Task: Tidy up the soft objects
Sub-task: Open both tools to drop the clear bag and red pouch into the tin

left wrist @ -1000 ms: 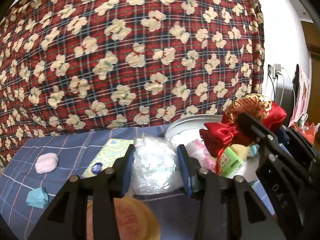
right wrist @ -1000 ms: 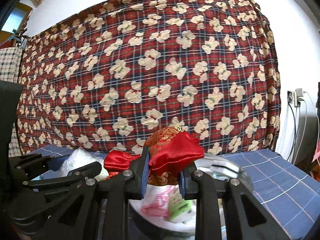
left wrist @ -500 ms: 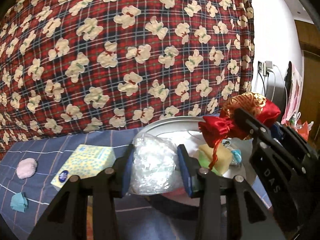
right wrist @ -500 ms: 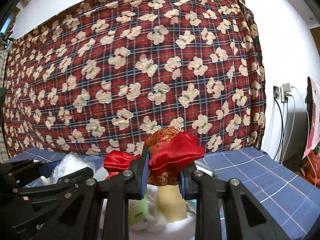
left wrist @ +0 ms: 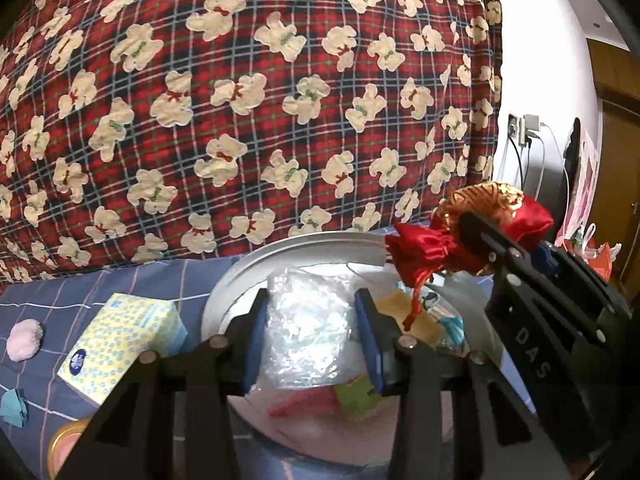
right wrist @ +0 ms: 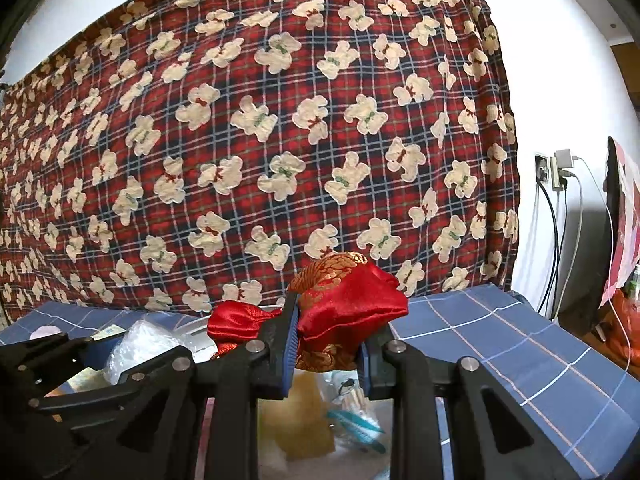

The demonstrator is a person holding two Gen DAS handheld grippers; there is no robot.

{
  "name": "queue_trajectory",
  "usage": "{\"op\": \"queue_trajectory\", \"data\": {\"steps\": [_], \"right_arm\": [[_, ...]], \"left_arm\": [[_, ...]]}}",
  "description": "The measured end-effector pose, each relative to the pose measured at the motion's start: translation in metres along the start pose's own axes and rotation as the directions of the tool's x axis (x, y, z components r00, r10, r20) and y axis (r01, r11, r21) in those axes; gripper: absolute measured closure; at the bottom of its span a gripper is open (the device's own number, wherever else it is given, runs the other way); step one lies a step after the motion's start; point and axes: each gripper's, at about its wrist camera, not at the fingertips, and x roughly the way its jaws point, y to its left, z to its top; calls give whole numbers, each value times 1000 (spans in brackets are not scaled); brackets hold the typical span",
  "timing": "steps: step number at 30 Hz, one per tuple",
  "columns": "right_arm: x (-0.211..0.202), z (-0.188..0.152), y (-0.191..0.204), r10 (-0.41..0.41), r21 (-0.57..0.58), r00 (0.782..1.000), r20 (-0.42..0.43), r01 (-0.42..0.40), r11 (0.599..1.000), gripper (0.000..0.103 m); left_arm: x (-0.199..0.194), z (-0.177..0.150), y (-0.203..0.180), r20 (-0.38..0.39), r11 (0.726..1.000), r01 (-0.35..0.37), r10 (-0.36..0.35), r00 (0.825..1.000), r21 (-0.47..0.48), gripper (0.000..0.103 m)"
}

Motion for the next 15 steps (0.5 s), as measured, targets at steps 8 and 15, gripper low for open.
{"op": "queue_trajectory", "data": {"steps": [8,15], "right_arm": [[17,1,-19,-14,35,999,-49,15,999,76],[28,0,-26,-27,29,996,-90,30,999,76]], "left_arm": [[18,1,-9,-32,1000,-2,2,999,-2,62],[34,-1,-18,-79,1000,-14,15,997,7,62]]}}
